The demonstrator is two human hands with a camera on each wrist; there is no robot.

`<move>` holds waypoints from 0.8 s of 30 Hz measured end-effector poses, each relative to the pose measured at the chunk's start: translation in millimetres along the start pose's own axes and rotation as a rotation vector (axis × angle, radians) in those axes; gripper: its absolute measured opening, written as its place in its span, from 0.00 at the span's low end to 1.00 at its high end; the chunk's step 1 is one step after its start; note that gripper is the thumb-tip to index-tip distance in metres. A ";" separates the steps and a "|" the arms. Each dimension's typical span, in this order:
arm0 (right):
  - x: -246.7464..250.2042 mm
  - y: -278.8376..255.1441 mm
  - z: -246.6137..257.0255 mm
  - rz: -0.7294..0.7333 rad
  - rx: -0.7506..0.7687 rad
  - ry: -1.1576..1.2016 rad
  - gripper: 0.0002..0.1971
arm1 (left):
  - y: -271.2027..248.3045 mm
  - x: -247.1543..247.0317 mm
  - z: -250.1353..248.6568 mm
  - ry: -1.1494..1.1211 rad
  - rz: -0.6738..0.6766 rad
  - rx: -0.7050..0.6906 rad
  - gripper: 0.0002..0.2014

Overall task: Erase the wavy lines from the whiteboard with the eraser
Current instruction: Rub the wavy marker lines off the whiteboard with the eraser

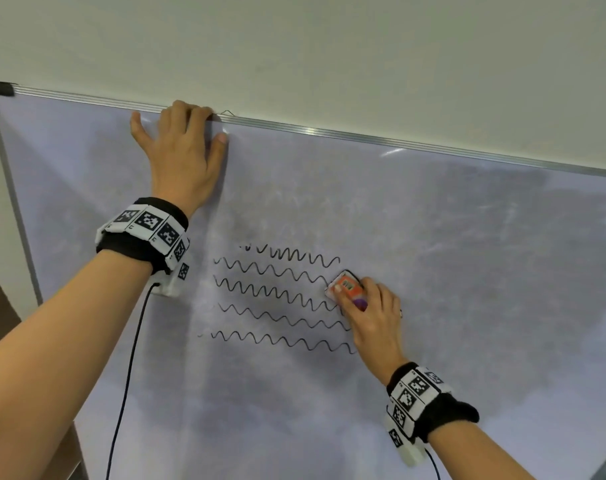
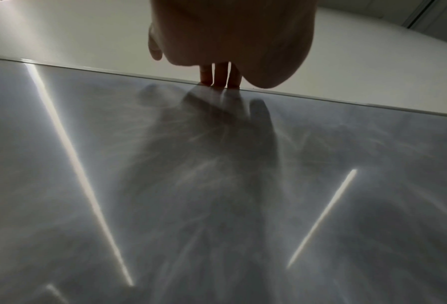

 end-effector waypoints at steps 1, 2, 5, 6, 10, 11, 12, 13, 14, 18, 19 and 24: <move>-2.3 -3.7 2.0 0.022 0.022 -0.013 0.40 | 0.0 -0.4 1.5 -0.007 0.004 -0.006 0.19; -2.1 -2.9 1.0 0.033 0.034 -0.020 0.41 | -0.3 -0.7 3.0 -0.013 0.009 -0.009 0.19; 8.7 15.0 -7.4 0.004 -0.030 -0.006 0.39 | -2.5 -2.5 4.2 -0.034 0.015 -0.004 0.19; 14.0 23.8 -10.3 -0.029 -0.084 0.013 0.37 | -3.2 -3.2 4.1 -0.044 0.015 0.001 0.20; 18.8 38.7 -6.5 -0.126 -0.219 0.054 0.31 | -4.2 -5.2 6.3 -0.072 0.019 0.000 0.20; 14.7 33.5 -0.9 -0.114 -0.202 0.049 0.32 | -4.4 -5.5 6.9 -0.075 0.020 -0.003 0.20; 8.6 25.8 5.8 -0.087 -0.161 0.035 0.35 | -4.2 -5.4 7.4 -0.076 0.021 -0.007 0.20; 2.0 16.0 14.0 -0.050 -0.104 0.011 0.39 | -4.1 -5.2 7.7 -0.076 0.021 -0.012 0.20; -4.0 6.0 22.0 -0.007 -0.048 -0.011 0.41 | -3.9 -4.7 8.0 -0.079 0.021 -0.018 0.20; -3.0 2.9 25.1 0.035 -0.019 -0.053 0.41 | -4.2 -5.5 9.8 -0.089 0.010 -0.039 0.20; 1.9 12.8 21.1 0.010 -0.068 -0.043 0.39 | -4.3 -6.3 10.6 -0.089 0.010 -0.040 0.20; 19.0 55.4 7.8 -0.149 -0.278 0.008 0.27 | -3.9 -8.8 10.8 -0.106 0.025 -0.025 0.21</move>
Point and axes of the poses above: each hand's wrist, its own y-axis towards the middle knuckle, its own x-axis out of the back of the hand, z = x × y, the point moved 6 cm from there along y, towards the middle knuckle, and after that the axes turned 4 degrees about -y, right-handed, at the moved point
